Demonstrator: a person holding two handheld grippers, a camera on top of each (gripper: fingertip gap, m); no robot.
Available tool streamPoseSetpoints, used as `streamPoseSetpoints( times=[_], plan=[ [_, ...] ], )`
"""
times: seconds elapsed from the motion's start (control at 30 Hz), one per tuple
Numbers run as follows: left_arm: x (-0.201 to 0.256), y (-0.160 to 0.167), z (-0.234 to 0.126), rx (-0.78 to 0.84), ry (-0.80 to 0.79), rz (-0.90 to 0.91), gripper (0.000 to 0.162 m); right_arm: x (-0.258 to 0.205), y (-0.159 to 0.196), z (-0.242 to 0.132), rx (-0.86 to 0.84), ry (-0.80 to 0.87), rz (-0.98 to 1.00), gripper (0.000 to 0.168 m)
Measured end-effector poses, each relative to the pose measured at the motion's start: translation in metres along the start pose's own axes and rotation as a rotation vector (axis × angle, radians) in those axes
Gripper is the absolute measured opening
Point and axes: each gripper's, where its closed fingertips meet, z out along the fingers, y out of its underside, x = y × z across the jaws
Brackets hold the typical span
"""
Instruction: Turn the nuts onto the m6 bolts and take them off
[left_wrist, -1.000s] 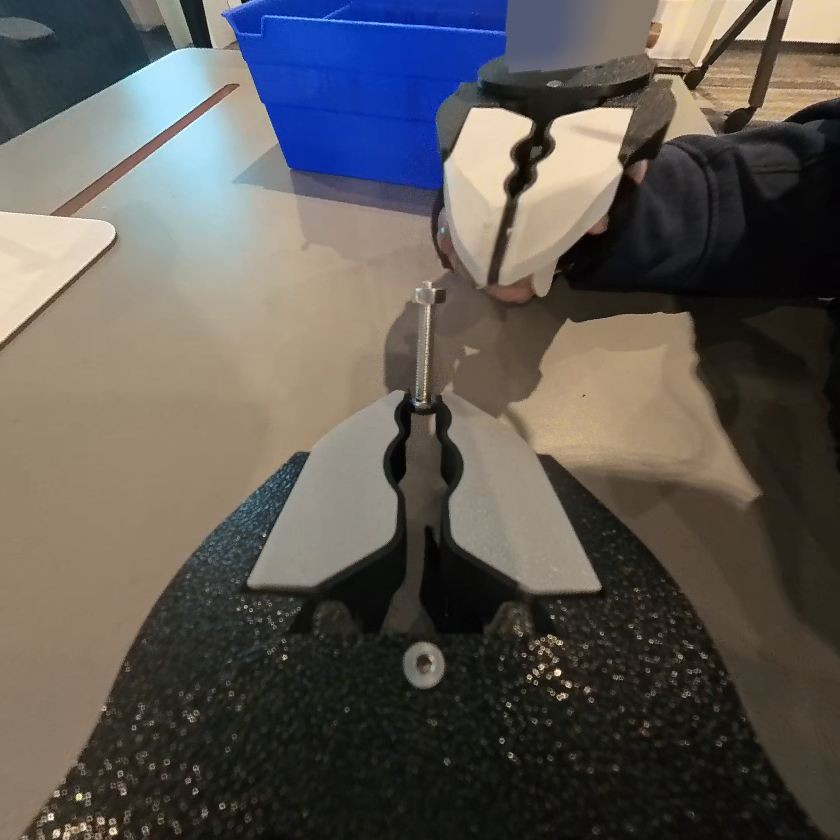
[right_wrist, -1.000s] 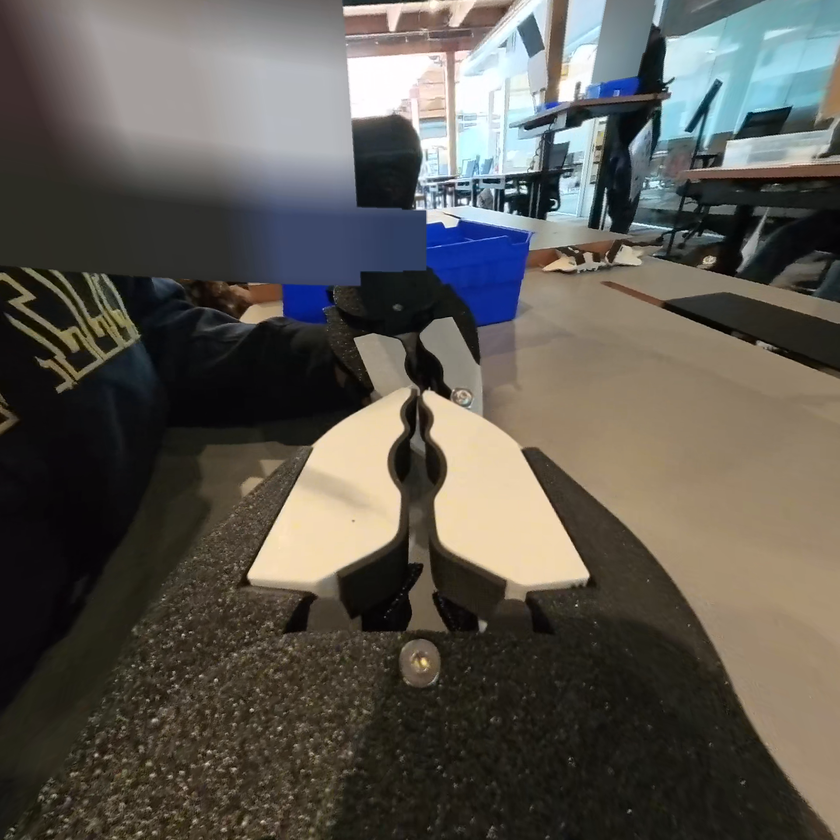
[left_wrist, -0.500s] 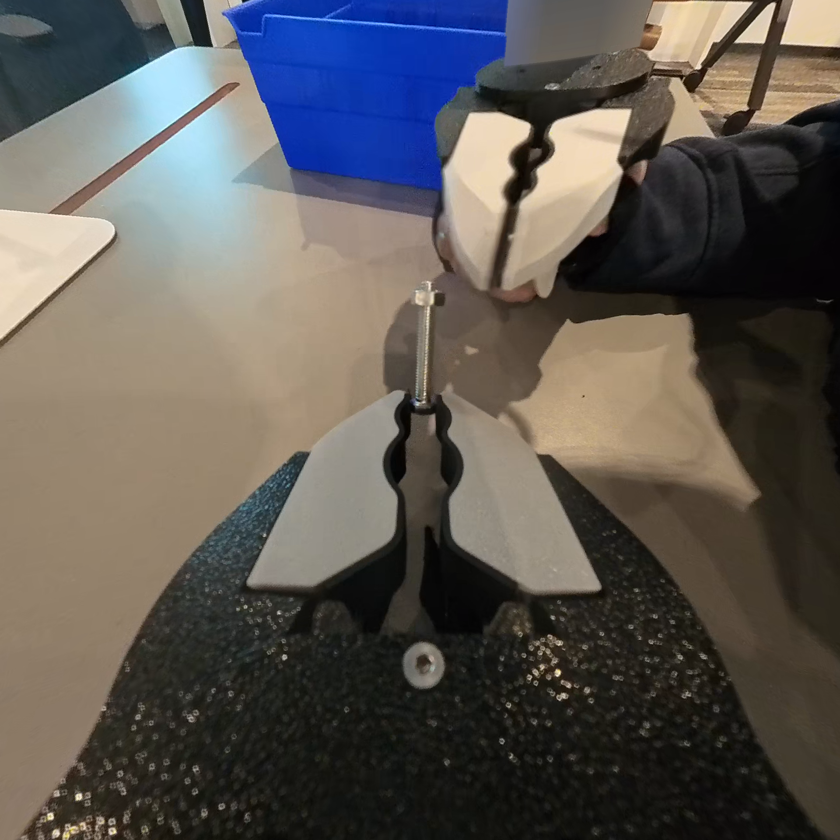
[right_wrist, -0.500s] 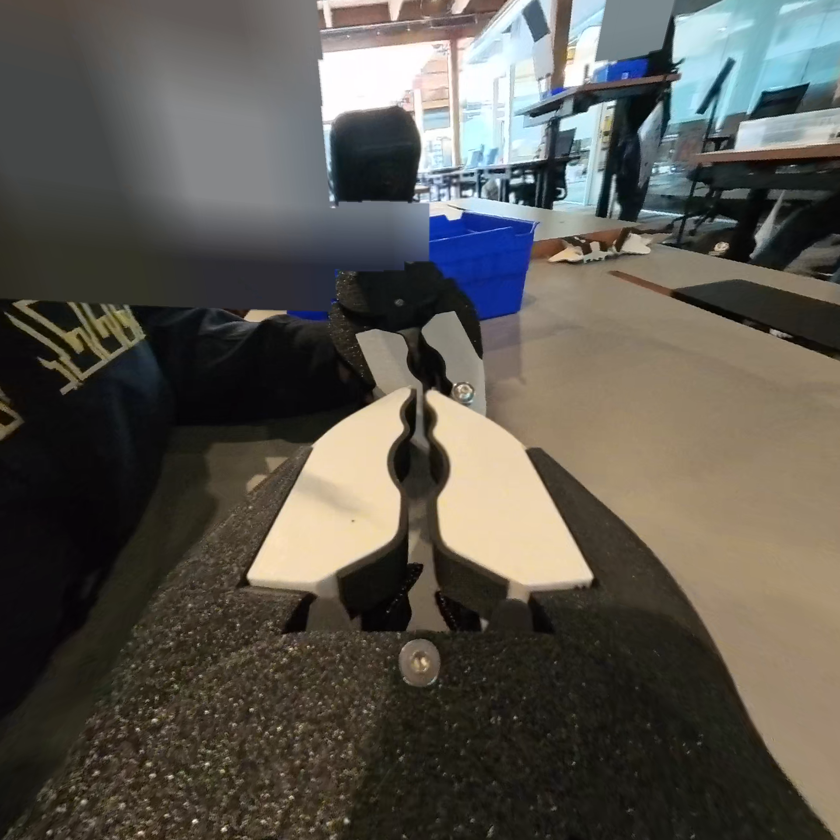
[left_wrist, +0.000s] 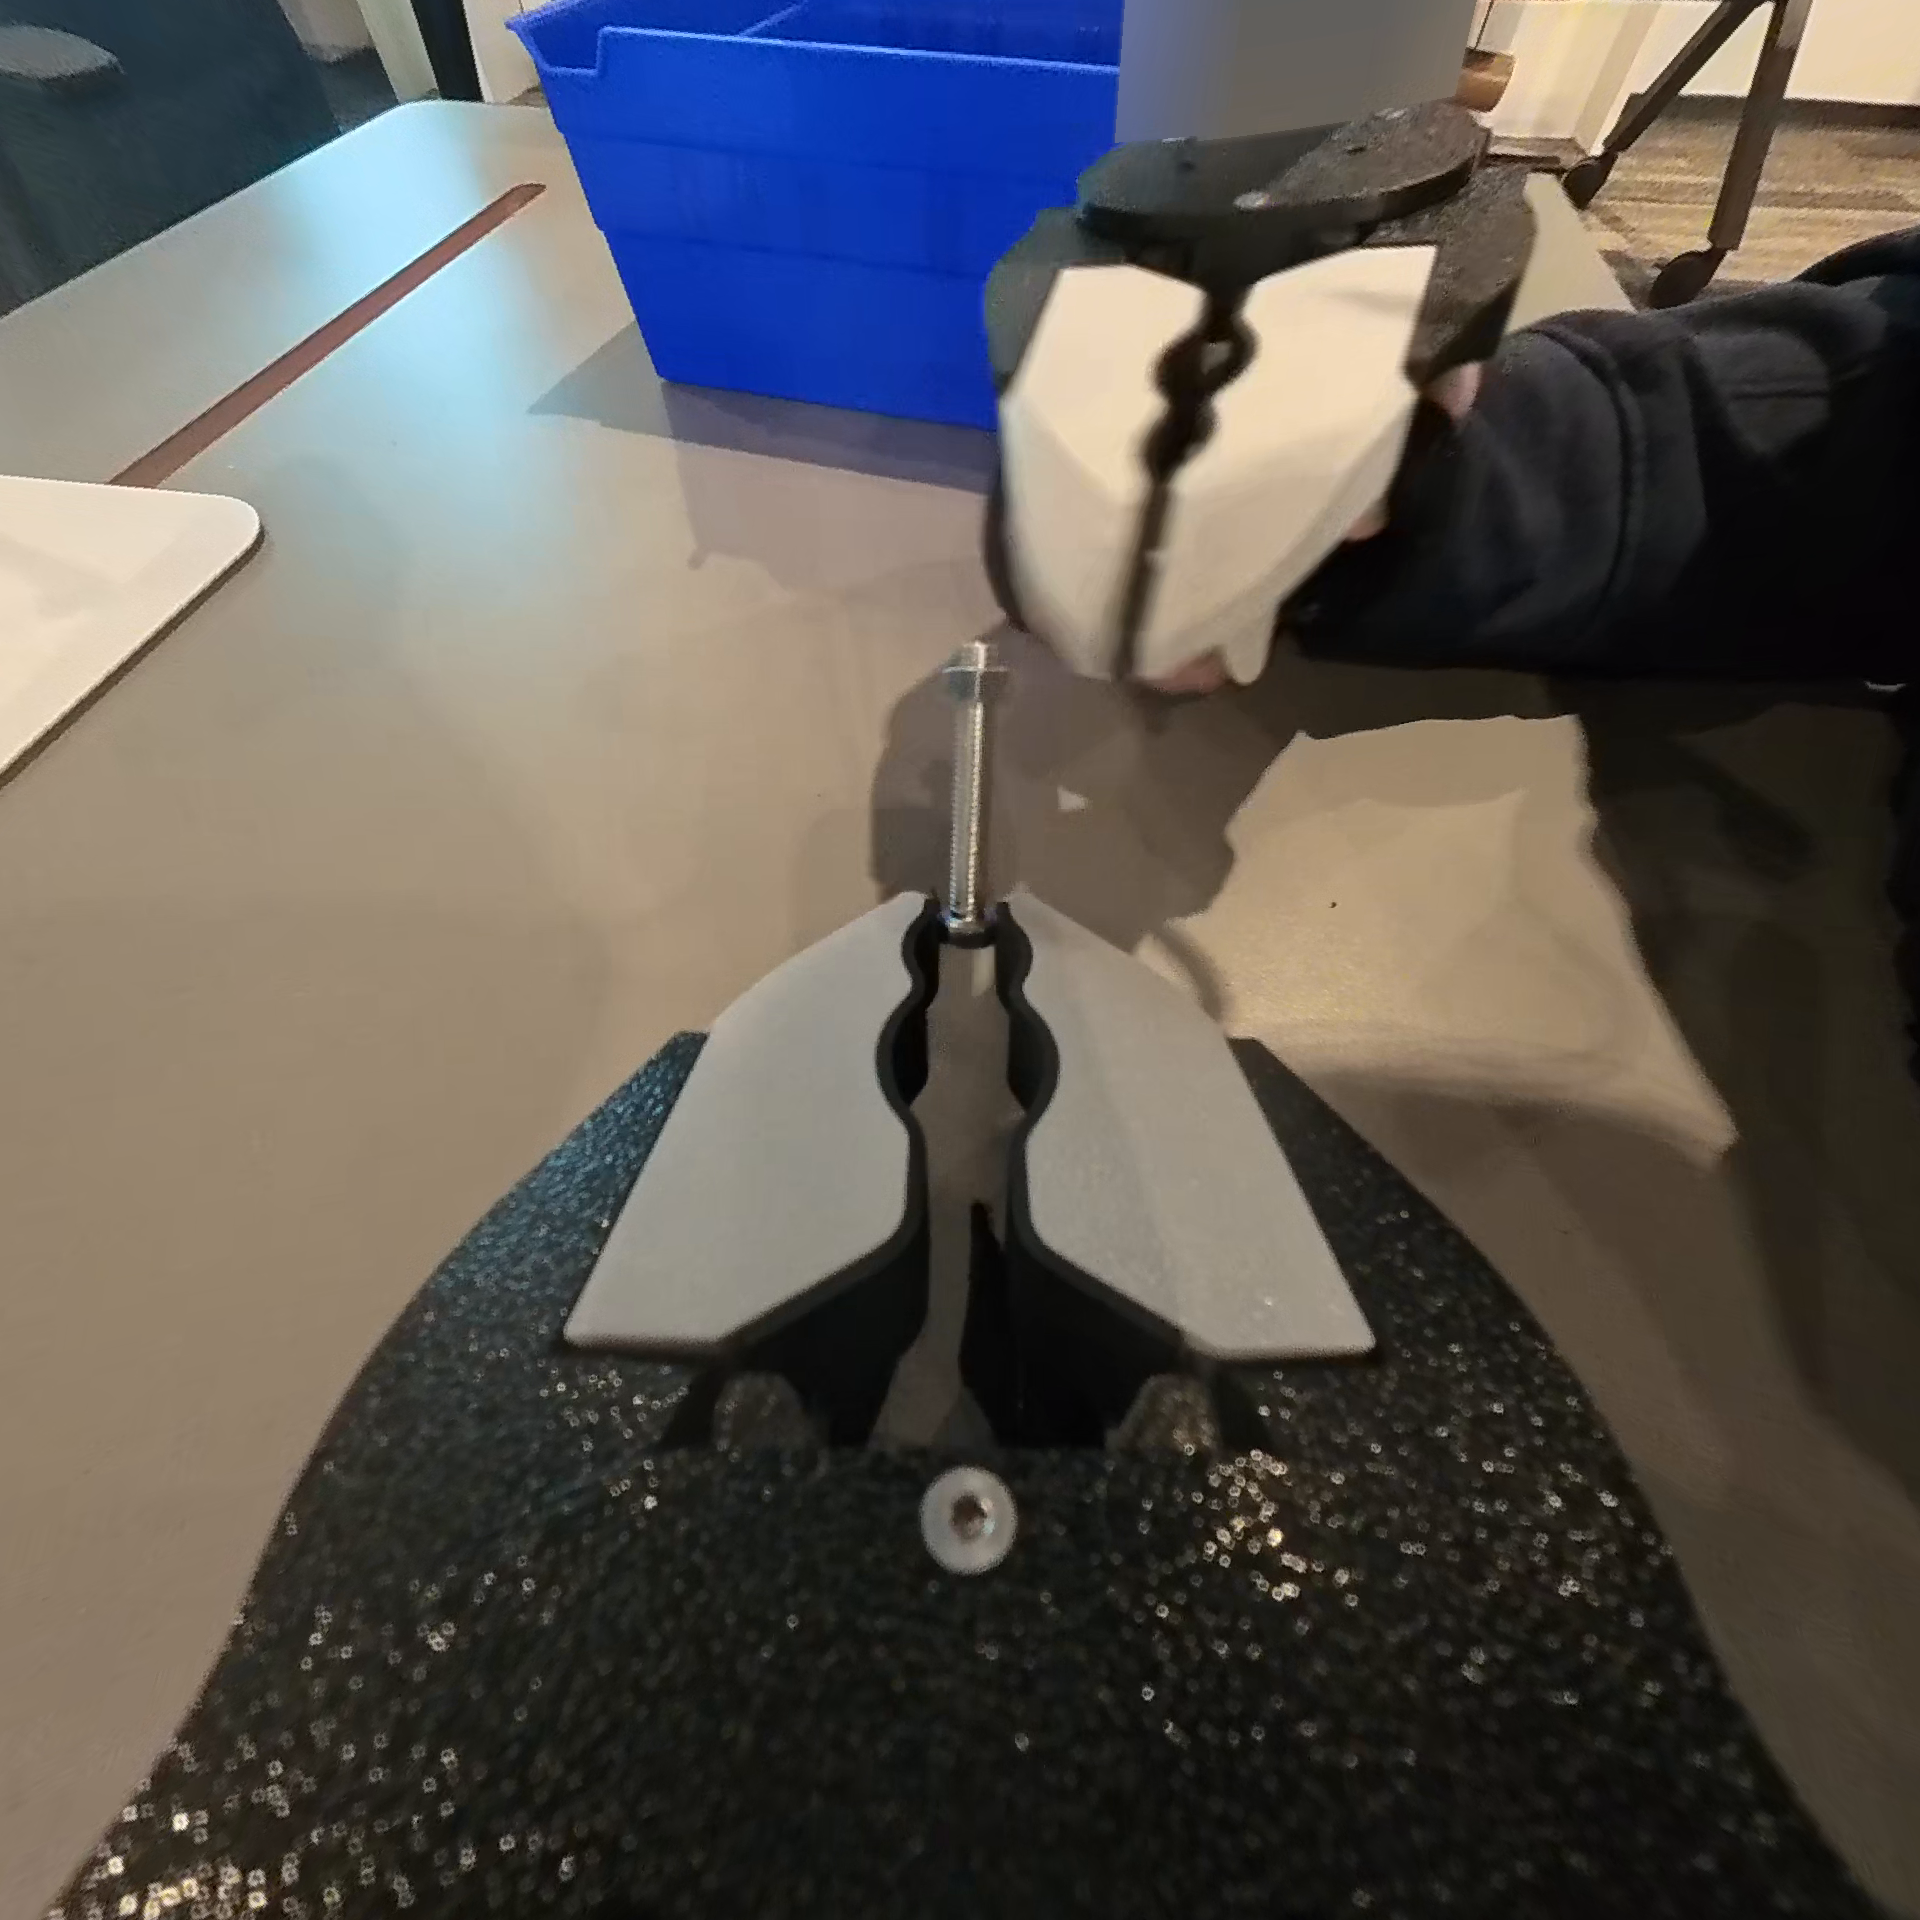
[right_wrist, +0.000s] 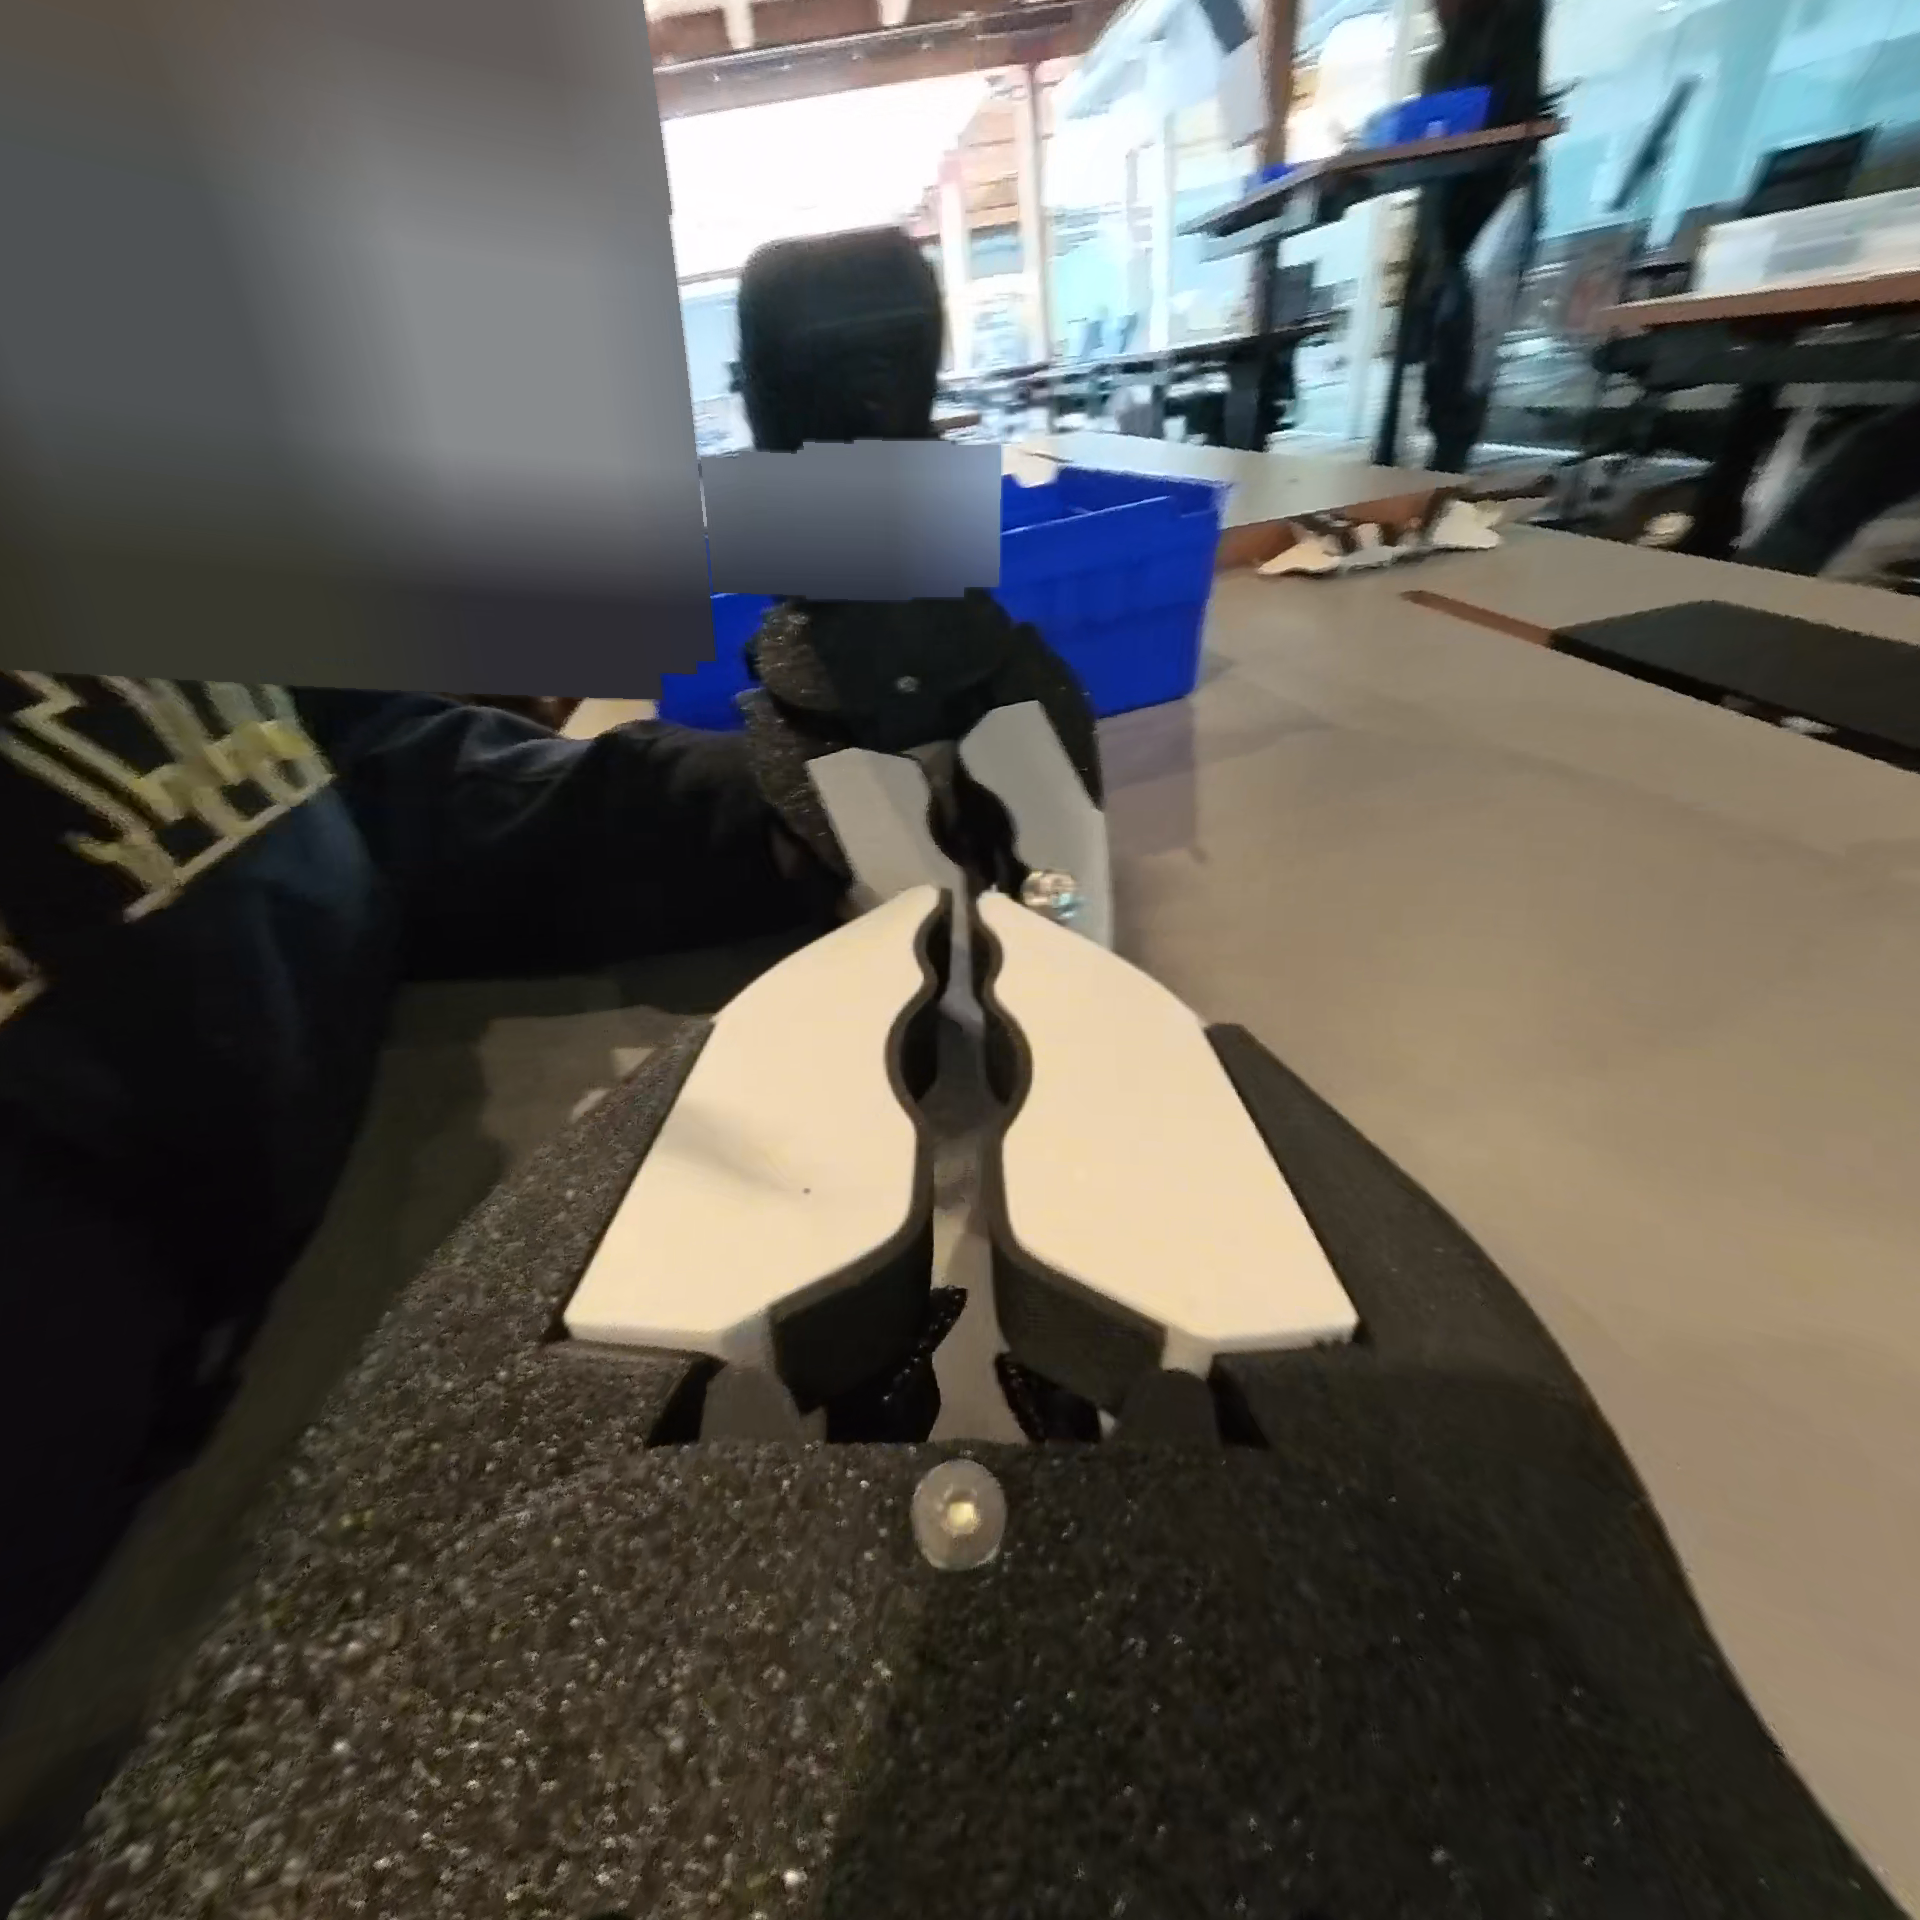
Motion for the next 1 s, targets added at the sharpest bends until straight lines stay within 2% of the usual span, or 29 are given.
streamPoseSetpoints(
  times=[0.1,0.17,0.27,0.37,0.5,0.63,0.73,0.8,0.87,1.0],
  plan=[
    [0.0,0.0,0.0,-0.001,0.0,0.0,0.01,0.012,0.002,0.002,-0.017,0.096,-0.008,0.02],
    [0.0,0.0,0.0,-0.002,0.0,0.0,0.01,0.016,0.004,0.004,-0.037,0.123,-0.013,0.026],
    [0.0,0.0,0.0,0.0,0.0,-0.001,0.01,0.01,0.004,0.005,-0.035,0.089,-0.027,0.02],
    [0.0,0.0,0.0,0.0,0.001,-0.002,0.01,-0.001,0.002,0.003,-0.018,0.007,-0.038,0.001],
    [0.0,0.0,0.0,-0.001,0.001,0.0,0.01,0.007,0.0,0.001,0.001,0.062,-0.019,0.006],
    [0.0,0.0,0.0,-0.002,0.001,0.0,0.01,0.018,0.002,0.002,-0.017,0.129,0.001,0.019],
    [0.0,0.0,0.0,-0.001,0.0,0.0,0.01,0.014,0.003,0.004,-0.033,0.114,-0.026,0.017],
    [0.0,0.0,0.0,0.0,0.0,-0.001,0.01,0.001,0.003,0.004,-0.03,0.03,-0.05,0.0],
    [0.0,0.0,0.0,-0.001,0.001,0.0,0.01,-0.005,0.002,0.003,-0.017,-0.011,-0.051,0.0],
    [0.0,0.0,0.0,-0.001,0.001,-0.001,0.01,0.01,-0.002,0.0,0.01,0.087,-0.032,0.007]
  ],
)
